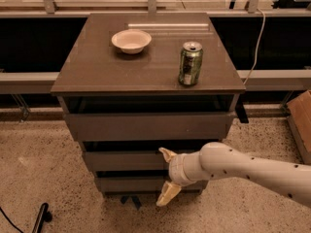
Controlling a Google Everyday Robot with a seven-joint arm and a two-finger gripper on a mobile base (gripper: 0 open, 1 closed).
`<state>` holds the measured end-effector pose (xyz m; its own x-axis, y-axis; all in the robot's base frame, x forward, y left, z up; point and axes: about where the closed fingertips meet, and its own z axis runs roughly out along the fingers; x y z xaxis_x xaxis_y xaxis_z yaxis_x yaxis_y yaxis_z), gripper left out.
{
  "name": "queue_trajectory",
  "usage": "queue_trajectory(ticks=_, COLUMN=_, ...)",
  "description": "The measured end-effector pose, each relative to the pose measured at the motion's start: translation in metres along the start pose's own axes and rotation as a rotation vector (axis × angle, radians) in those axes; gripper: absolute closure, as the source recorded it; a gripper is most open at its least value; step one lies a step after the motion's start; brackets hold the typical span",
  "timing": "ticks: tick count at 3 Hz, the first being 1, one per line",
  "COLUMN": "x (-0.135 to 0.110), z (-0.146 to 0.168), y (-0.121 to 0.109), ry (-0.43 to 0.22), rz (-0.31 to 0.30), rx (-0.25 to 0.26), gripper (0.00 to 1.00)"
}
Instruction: Open middle drawer
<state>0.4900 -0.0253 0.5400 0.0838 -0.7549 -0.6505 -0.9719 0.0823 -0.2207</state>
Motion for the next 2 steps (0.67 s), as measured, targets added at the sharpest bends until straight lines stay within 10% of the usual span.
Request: queue_trajectory(ticks=2, x=0.0038, z=0.032, y=-0.0155, ry=0.026, rz=-0.055, rx=0.046, gripper=0.0)
